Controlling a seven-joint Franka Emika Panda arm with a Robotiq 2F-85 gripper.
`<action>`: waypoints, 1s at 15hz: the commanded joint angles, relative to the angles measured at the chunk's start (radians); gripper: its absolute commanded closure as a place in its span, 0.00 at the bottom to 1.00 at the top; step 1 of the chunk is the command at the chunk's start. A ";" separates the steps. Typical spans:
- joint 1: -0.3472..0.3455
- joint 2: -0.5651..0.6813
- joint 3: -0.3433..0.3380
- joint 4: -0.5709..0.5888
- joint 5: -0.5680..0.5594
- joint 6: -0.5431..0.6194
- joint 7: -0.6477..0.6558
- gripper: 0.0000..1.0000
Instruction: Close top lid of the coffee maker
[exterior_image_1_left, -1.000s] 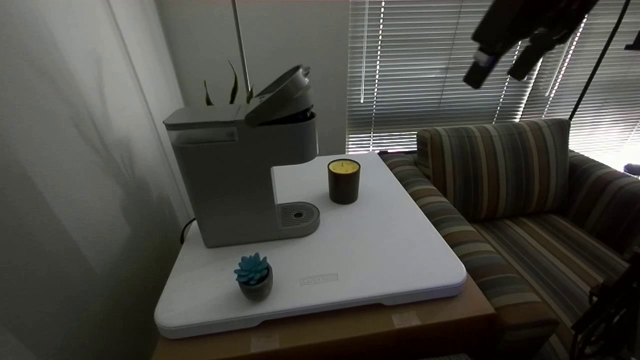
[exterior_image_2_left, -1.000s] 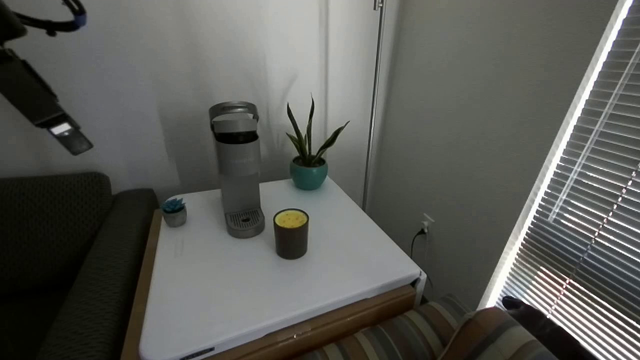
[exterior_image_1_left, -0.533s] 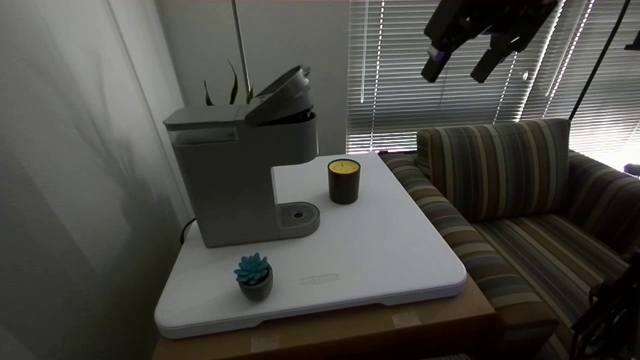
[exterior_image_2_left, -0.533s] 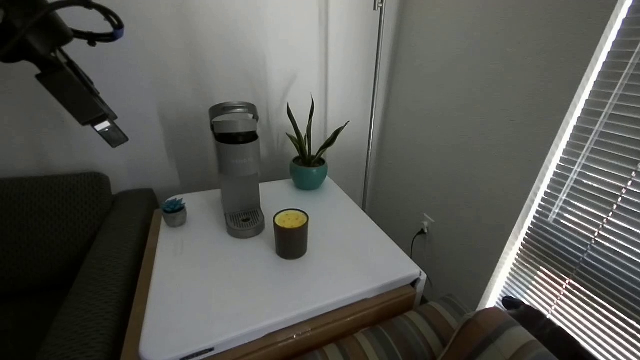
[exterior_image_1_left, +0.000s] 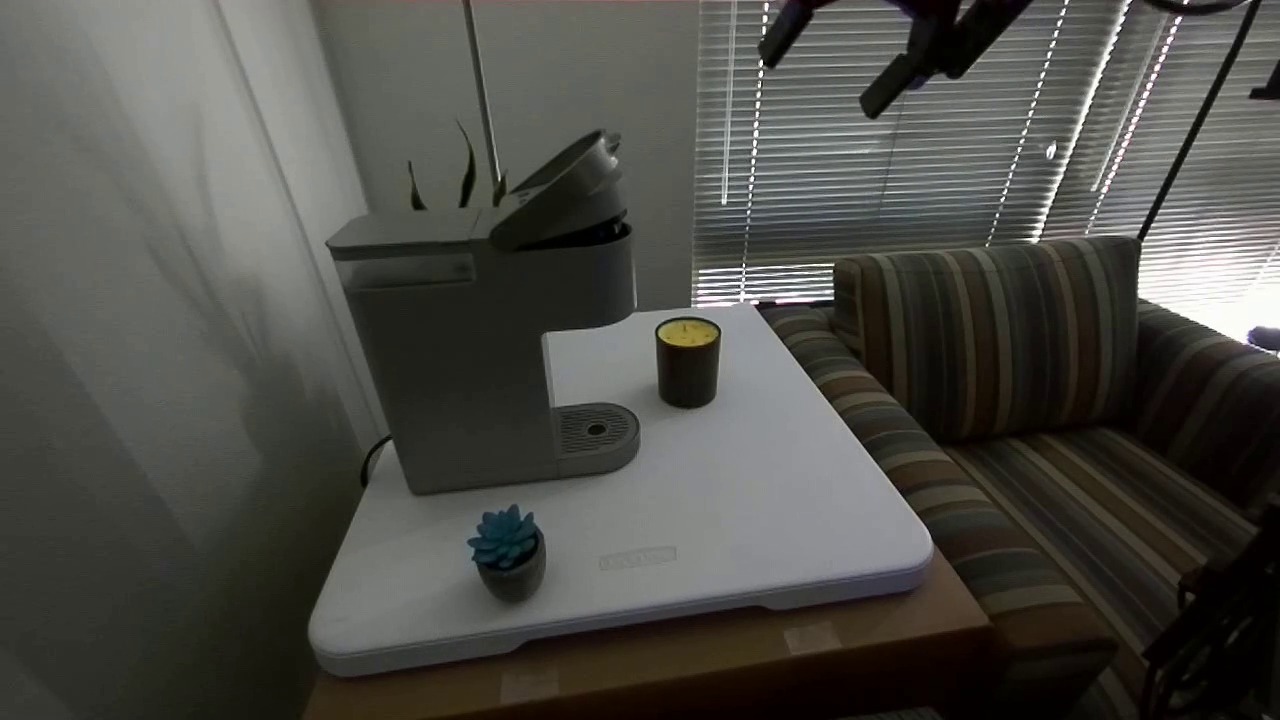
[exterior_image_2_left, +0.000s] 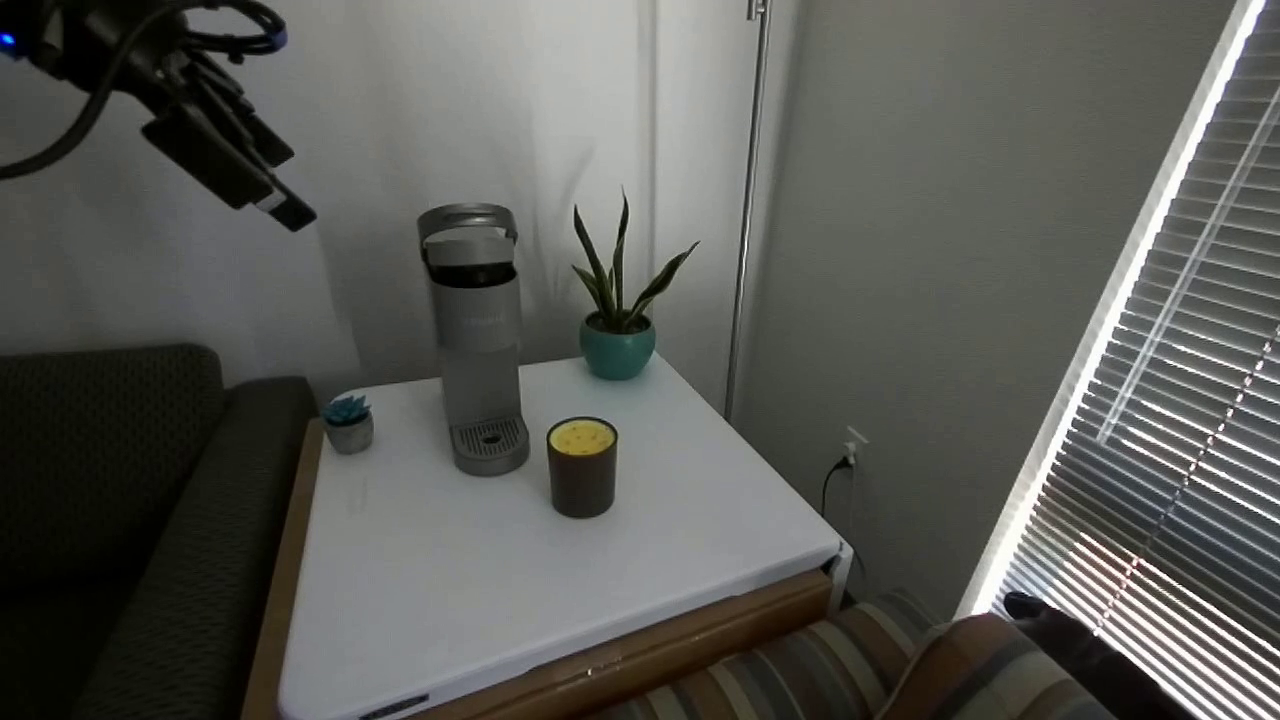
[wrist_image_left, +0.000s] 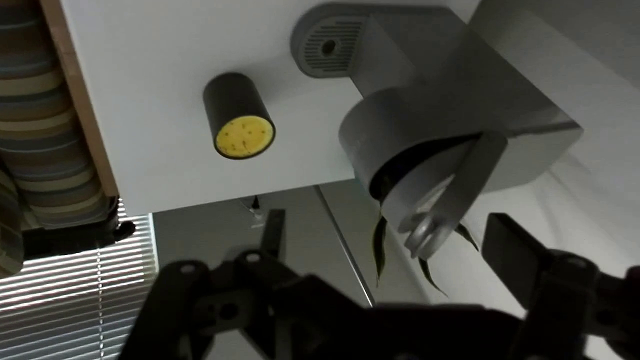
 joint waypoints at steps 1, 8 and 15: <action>-0.005 0.166 0.006 0.069 0.048 0.224 0.084 0.00; 0.009 0.110 0.001 0.029 0.034 0.208 0.079 0.00; 0.345 0.146 -0.288 0.142 0.099 0.151 0.008 0.00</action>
